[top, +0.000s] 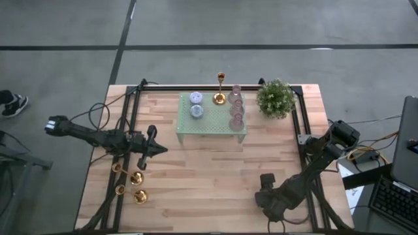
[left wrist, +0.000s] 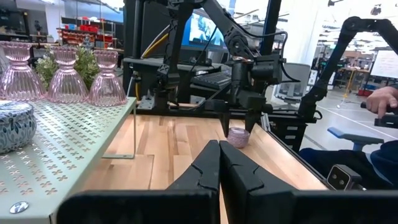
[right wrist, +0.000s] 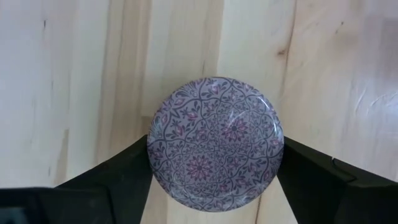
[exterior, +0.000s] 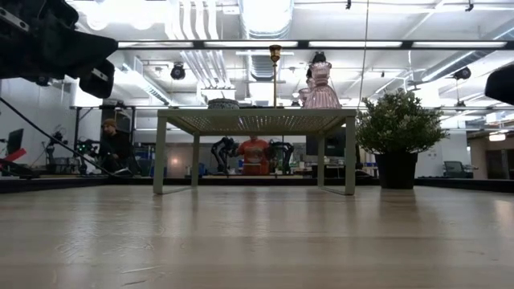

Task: Pick & Place candle stick holders
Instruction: Put the pink scented candle on the shelf

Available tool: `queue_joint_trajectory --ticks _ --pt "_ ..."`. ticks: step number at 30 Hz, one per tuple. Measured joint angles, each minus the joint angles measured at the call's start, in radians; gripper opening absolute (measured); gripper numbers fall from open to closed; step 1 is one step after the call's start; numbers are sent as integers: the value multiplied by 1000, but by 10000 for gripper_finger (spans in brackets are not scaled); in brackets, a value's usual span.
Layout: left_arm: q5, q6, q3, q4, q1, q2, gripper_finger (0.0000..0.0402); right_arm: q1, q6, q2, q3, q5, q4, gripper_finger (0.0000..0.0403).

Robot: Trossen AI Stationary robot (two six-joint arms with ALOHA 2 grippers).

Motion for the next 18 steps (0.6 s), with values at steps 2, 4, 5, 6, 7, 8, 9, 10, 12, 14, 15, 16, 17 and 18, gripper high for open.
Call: queue_joint_trajectory --ticks 2,4,5,6,7,8,9,10,12,14,15,16,17,18 --pt "0 0 0 0 0 0 5 -8 -9 0 1 0 1 294" --pt "0 0 0 0 0 0 5 -20 -20 -3 5 -2 0 294" --pt "0 0 0 0 0 0 5 -29 -28 -4 11 -3 -1 293" --pt "0 0 0 0 0 0 5 -40 -38 -4 20 -4 0 293" --pt "0 0 0 0 0 0 5 -53 -55 -4 31 -3 1 293" --pt "0 0 0 0 0 0 5 -66 -76 -4 43 -4 -1 294" --pt "0 0 0 0 0 0 5 -79 -100 -4 57 -3 -2 295" --pt "0 0 0 0 0 0 5 -92 -128 -4 74 -3 -2 295" --pt "0 0 0 0 0 0 5 -121 -192 -4 113 -4 -4 294" --pt "0 0 0 0 0 0 5 -153 -261 -4 158 -7 -23 293" --pt "0 0 0 0 0 0 5 -172 -290 -4 182 -7 -36 293" --pt "0 0 0 0 0 0 5 -192 -319 -4 207 -7 -48 294" --pt "0 0 0 0 0 0 5 -214 -349 -4 233 -8 -59 295" --pt "0 0 0 0 0 0 5 -236 -379 -4 260 -9 -71 296"
